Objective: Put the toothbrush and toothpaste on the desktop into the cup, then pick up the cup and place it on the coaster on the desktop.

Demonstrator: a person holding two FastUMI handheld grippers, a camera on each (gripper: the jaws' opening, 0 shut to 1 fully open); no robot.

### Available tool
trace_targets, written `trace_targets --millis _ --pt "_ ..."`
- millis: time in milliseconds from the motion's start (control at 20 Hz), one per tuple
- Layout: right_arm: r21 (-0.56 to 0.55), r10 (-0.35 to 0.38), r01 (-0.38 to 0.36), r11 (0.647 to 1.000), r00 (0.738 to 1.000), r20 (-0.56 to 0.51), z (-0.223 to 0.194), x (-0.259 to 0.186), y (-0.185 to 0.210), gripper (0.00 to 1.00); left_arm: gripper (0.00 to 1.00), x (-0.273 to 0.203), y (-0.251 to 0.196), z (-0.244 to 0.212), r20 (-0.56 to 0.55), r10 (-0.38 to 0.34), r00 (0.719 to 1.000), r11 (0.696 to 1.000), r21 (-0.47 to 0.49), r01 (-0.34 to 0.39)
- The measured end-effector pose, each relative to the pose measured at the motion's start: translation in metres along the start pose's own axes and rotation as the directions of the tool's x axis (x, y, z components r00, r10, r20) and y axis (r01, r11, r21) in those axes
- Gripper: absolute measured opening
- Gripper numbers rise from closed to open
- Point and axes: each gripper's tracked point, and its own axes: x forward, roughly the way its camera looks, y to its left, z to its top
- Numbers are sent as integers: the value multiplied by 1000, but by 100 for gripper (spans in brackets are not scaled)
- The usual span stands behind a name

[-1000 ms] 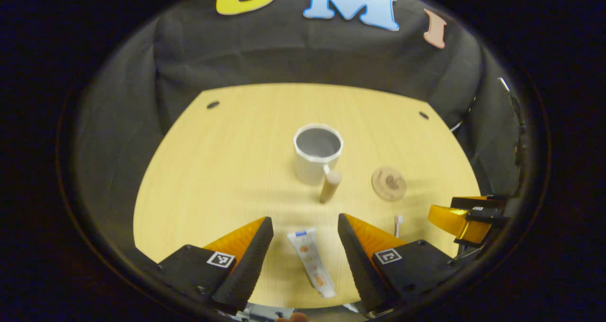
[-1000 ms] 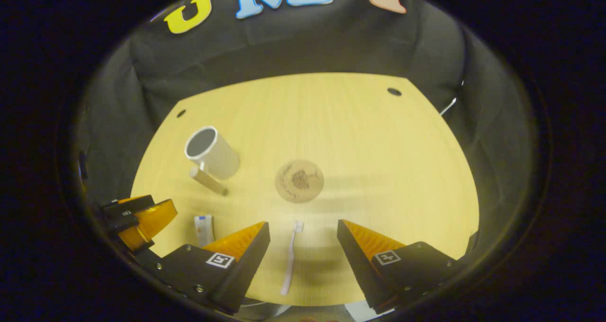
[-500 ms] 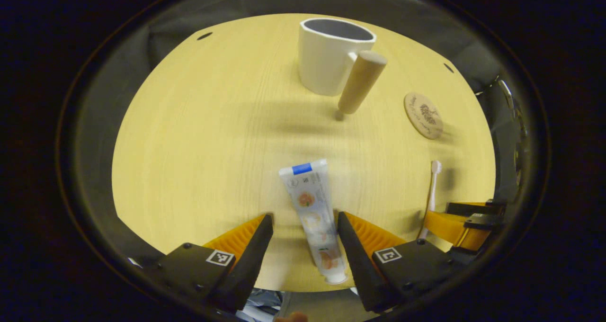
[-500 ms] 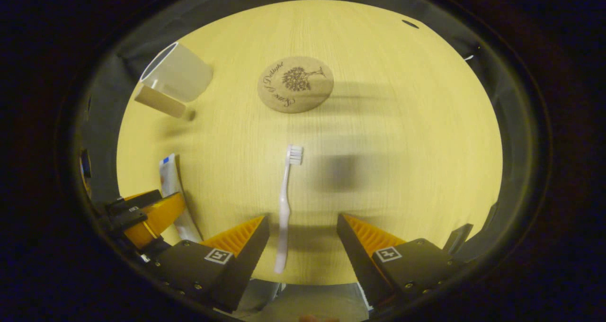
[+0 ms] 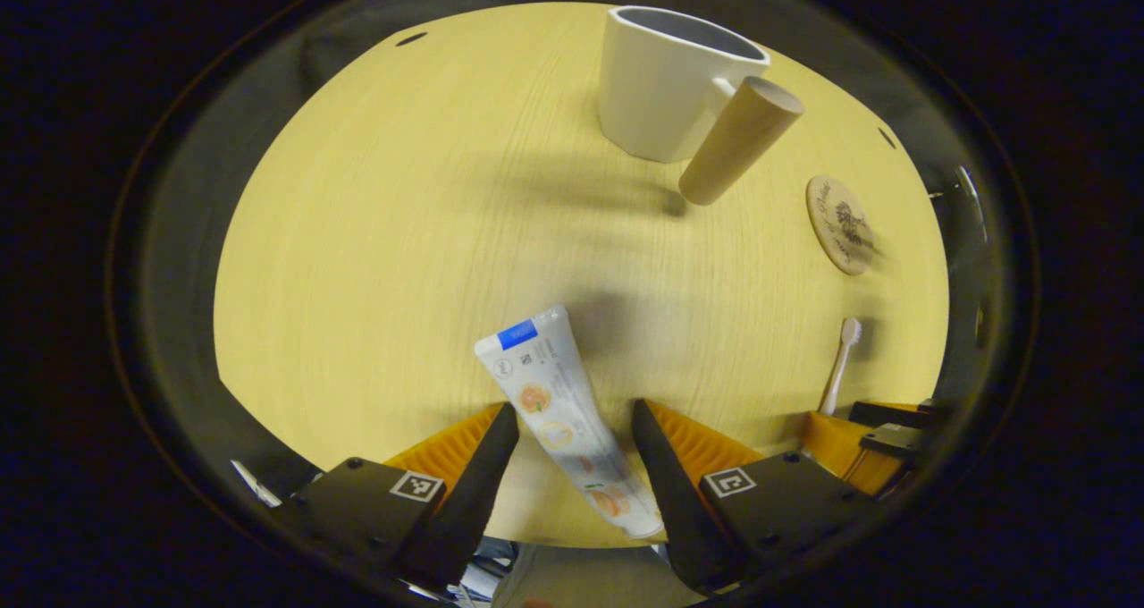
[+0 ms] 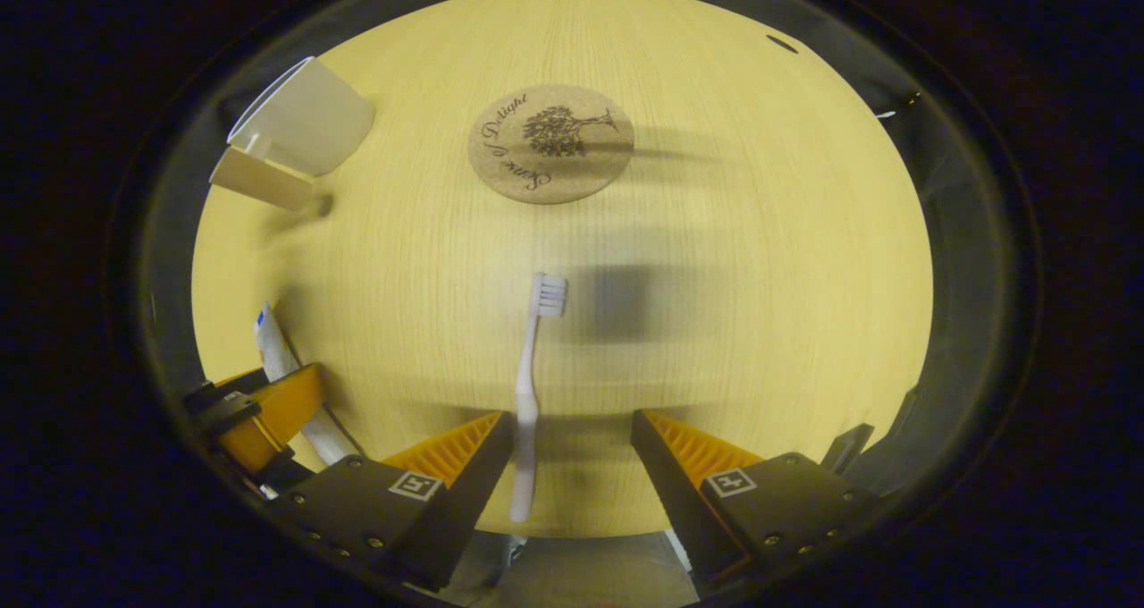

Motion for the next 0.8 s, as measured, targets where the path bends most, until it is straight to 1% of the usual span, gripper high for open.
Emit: trace_targets --millis 100,150,200,250,300,350,400,450,500,550,650,700,800 --pt "-5 -2 2 1000 1000 -5 0 -1 2 91 89 -2 -2 0 -5 1 1000 1000 9 -1" --pt "-15 -9 9 1000 1000 -5 0 -1 2 89 87 -1 -5 2 -5 -5 1000 1000 18 5" --pt "-49 -7 6 999 1000 -15 -1 -1 1 81 66 -1 -8 0 -10 -3 1000 1000 27 3" --pt "-50 -10 10 999 1000 -8 1 -5 1 72 60 -1 -10 0 -17 -1 1000 999 32 1" --pt "-28 -10 10 1000 1000 -6 0 1 1 51 40 -2 -11 -1 -20 -3 1000 999 41 4" --pt "-36 -1 0 999 1000 -10 -2 -5 1 19 42 -2 -12 -2 -23 0 1000 999 36 0" --pt "-48 6 -6 999 1000 -15 -2 -5 -1 19 33 -2 -12 0 -18 -4 1000 999 34 4" --pt "-33 -7 7 999 1000 0 1 -4 -5 19 34 -2 -12 -2 -21 -5 1000 999 37 6" --pt "-17 0 0 1000 1000 7 1 -1 -2 5 35 -2 -12 0 -12 -6 1000 999 33 6" --pt "-20 5 -5 1000 1000 -1 2 -4 -3 5 25 -3 -12 2 -6 -9 1000 1000 26 9" --pt "-24 7 -7 1000 1000 1 2 -2 -3 5 27 -3 -13 2 -1 -18 1000 1000 21 18" --pt "-25 6 -6 1000 1000 2 2 -2 -3 5 24 -3 -12 1 -2 -24 1000 1000 19 24" --pt "-27 6 -6 1000 1000 4 2 -2 -3 5 27 -5 -11 0 -10 -33 999 999 7 33"
